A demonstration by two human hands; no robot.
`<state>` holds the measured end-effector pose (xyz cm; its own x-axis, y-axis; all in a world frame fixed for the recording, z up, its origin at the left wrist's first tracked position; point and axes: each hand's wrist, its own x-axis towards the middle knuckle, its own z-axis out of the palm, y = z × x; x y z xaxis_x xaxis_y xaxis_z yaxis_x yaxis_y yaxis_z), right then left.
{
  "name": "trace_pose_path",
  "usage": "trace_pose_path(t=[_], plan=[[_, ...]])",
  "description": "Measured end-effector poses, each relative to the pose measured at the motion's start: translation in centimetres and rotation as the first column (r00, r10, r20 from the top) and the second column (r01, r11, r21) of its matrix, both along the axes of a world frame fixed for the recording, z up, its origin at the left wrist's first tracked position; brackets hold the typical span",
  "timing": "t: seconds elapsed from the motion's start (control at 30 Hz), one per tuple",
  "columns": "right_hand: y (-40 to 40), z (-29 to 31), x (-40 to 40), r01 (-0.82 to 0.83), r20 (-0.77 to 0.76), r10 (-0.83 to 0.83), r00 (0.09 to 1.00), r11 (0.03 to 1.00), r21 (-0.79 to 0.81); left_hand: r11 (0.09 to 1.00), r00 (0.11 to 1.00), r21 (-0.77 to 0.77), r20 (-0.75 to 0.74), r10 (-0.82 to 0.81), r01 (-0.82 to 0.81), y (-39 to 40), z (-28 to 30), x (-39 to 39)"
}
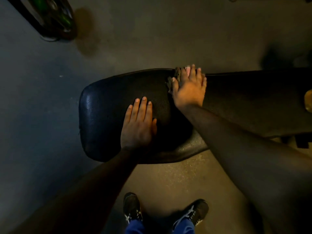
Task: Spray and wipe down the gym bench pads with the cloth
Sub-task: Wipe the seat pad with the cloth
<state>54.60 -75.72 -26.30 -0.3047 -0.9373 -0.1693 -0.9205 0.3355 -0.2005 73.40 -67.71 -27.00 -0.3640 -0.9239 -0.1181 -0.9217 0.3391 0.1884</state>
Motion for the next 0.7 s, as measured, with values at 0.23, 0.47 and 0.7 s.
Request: trace_pose_path(t=[0.23, 0.47, 0.7], plan=[[-0.8, 0.3, -2.3, -0.185, 0.006, 0.185, 0.983, 0.983, -0.005, 1.000, 1.000, 0.018, -0.006, -0.009, 0.009, 0.1, 0.4, 0.0], [5.7, 0.1, -3.8, -0.460, 0.017, 0.461, 0.887, 0.887, -0.032, 1.000, 1.000, 0.030, 0.029, 0.006, -0.007, 0.2, 0.6, -0.3], [10.5, 1.1, -0.9, -0.375, 0.037, 0.374, 0.927, 0.927, 0.026, 0.998, 1.000, 0.070, 0.007, -0.007, 0.006, 1.3, 1.8, -2.1]])
